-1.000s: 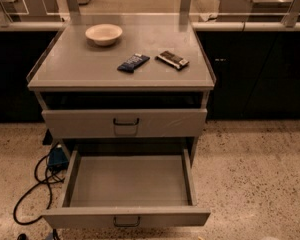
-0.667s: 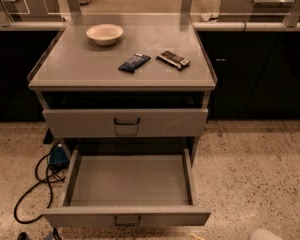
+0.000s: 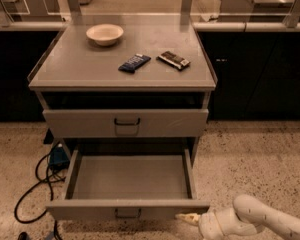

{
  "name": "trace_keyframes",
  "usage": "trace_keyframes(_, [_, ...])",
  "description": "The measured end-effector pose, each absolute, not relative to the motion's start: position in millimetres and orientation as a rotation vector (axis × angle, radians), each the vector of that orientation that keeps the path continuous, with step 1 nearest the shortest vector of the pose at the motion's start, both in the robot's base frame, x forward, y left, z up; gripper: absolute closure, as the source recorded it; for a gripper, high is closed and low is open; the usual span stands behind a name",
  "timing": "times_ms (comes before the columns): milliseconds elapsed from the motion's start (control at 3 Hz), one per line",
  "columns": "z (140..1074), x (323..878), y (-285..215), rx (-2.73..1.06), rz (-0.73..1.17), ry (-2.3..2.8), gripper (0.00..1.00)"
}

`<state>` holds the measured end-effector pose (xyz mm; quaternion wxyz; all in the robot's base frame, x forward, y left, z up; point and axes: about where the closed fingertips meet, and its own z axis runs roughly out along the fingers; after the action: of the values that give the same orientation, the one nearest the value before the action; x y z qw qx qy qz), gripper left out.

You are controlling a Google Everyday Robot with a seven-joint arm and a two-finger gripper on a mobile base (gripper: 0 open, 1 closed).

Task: Close middle drawer

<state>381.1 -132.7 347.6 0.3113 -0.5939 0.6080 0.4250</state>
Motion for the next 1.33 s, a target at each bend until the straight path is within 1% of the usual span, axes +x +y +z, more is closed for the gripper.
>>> trace_keyframes(333, [348,381,-133,-1.568,1.122,1.605,0.00])
trace_keyframes(667, [370,428,-145,-1.520,0.987,1.704,0.00])
trace_keyframes(1333, [409,506,-159,-1.439,0.788,1.862,0.00])
